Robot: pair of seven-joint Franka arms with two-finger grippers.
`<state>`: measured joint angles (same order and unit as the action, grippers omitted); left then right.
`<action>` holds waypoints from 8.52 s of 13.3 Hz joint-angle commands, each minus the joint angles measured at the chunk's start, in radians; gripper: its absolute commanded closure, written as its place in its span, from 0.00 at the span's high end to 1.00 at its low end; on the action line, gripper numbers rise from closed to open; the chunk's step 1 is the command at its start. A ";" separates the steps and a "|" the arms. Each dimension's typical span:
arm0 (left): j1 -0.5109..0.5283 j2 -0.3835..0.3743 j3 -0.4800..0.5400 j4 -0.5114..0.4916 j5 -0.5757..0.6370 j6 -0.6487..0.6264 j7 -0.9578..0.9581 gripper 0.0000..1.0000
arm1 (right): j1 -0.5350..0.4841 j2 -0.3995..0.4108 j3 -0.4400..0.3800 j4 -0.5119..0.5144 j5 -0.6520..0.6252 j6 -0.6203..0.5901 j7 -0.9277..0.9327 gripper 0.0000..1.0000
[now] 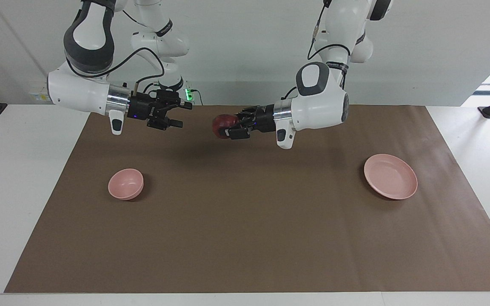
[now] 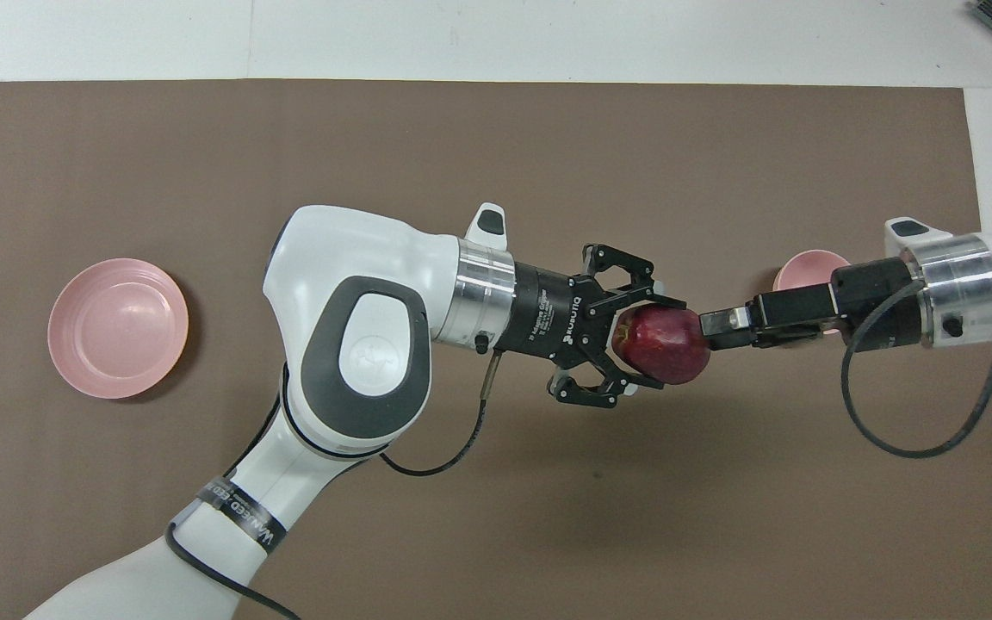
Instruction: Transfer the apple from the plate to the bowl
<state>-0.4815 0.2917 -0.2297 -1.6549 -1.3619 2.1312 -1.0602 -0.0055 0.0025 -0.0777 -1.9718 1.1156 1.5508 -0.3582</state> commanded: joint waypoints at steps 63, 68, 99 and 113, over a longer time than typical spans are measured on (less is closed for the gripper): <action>0.658 -0.132 -0.071 0.056 1.276 -0.484 0.800 1.00 | 0.041 0.304 0.019 0.125 -1.292 0.650 -0.262 0.00; 0.701 -0.209 -0.069 0.055 1.299 -0.566 1.059 1.00 | 0.024 0.295 0.019 0.085 -1.292 0.663 -0.263 0.00; 0.488 -0.307 0.176 0.093 1.310 -0.665 1.059 1.00 | 0.062 -0.084 0.003 0.306 -1.119 0.033 0.327 1.00; 0.492 -0.290 0.185 0.165 1.347 -0.689 1.132 1.00 | -0.005 -0.184 -0.031 0.288 -1.128 -0.086 0.282 1.00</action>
<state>-0.0037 -0.0088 -0.0373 -1.5090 -0.0065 1.4388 0.0549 0.0249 -0.1769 -0.1075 -1.6646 -0.0217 1.4384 -0.0495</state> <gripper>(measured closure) 0.000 0.000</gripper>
